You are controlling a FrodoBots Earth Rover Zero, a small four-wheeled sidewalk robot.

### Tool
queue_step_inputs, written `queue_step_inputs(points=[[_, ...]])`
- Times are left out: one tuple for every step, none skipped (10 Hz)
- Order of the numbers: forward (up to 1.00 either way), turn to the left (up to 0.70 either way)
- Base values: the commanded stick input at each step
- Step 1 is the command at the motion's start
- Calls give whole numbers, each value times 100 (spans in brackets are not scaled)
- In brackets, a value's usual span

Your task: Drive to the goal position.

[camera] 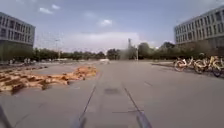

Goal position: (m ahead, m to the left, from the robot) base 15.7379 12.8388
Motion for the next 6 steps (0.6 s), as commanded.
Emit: queue_step_inputs(points=[[100,-27],[100,-27],[100,-27],[100,-24],[100,-4],[100,0]])
